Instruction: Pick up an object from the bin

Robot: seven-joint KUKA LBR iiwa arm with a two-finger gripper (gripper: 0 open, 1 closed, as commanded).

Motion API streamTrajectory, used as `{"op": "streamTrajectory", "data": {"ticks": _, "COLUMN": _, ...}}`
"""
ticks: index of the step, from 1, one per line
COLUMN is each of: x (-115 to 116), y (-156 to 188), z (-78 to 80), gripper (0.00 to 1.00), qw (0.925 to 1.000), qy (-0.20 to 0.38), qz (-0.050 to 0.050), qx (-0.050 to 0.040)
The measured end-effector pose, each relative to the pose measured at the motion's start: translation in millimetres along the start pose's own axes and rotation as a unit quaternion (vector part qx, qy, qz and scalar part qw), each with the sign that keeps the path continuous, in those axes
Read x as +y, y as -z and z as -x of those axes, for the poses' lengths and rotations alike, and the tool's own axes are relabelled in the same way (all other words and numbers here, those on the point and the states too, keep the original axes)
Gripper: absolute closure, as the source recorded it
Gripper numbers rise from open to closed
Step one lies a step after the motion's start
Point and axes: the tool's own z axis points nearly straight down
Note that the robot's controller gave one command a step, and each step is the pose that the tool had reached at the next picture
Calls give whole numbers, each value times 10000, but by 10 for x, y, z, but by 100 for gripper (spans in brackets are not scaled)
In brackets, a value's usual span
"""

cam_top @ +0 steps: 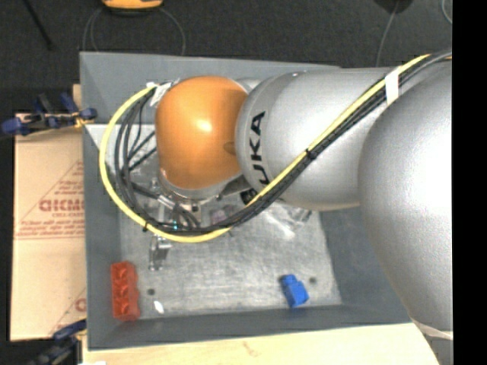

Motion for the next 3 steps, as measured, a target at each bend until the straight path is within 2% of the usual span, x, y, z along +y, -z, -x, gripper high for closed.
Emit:
{"op": "streamTrajectory", "data": {"ticks": 1, "x": 17, "y": -1030, "z": -275, "gripper": 0, "qw": 9858, "qy": 1680, "qz": -8, "qx": -15}}
{"op": "streamTrajectory", "data": {"ticks": 2, "x": -737, "y": -1047, "z": -417, "gripper": 0, "qw": 9622, "qy": 2723, "qz": -19, "qx": -19}}
{"op": "streamTrajectory", "data": {"ticks": 3, "x": -1510, "y": -1013, "z": -396, "gripper": 0, "qw": 9525, "qy": 3045, "qz": -28, "qx": -11}}
